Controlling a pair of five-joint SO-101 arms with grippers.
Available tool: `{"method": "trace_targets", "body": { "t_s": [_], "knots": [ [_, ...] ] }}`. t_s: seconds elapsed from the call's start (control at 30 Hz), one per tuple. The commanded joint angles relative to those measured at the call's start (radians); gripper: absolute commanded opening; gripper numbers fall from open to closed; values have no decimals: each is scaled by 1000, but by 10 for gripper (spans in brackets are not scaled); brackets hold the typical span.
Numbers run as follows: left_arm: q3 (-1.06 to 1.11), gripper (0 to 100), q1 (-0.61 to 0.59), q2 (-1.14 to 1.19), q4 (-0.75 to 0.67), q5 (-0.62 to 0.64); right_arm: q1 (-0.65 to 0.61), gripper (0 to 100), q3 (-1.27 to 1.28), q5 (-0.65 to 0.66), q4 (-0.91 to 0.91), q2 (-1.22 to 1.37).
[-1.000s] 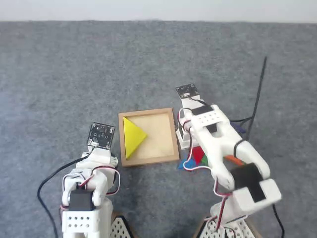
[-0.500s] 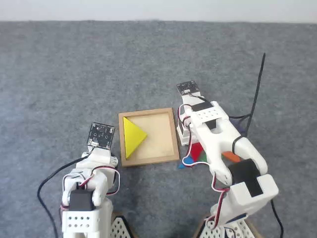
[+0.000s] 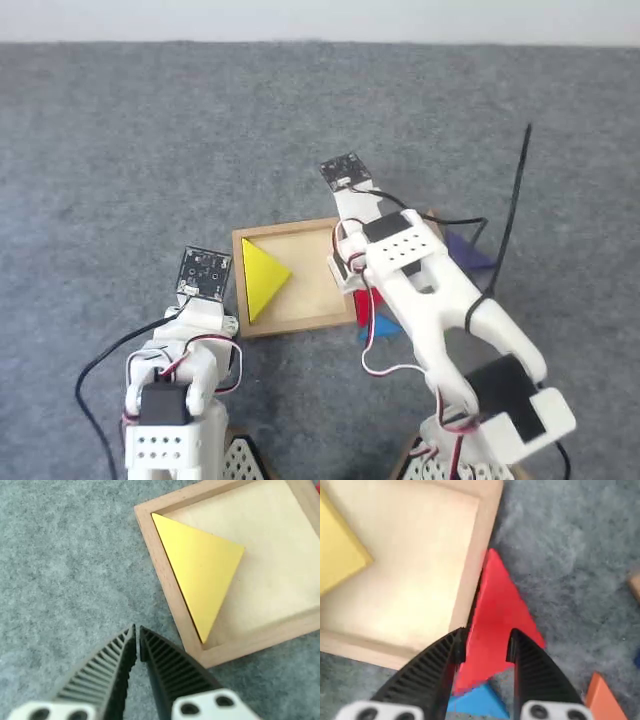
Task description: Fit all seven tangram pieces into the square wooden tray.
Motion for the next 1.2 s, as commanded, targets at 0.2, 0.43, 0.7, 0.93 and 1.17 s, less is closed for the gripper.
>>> {"method": "trace_targets", "body": {
  "t_s": [0.2, 0.43, 0.7, 0.93, 1.17],
  "knots": [
    [-12, 13, -3, -18, 5, 8, -81, 130, 32, -8, -24, -76],
    [-12, 13, -3, -18, 5, 8, 179, 131, 150, -2, -8, -285],
    [-12, 13, -3, -18, 5, 8, 240, 131, 235, 40, -102, -209],
    [-12, 13, -3, -18, 5, 8, 200, 131, 129, 40, -113, -10],
    [-12, 13, -3, -18, 5, 8, 202, 131, 92, -31, -70, -114]
  ]
}}
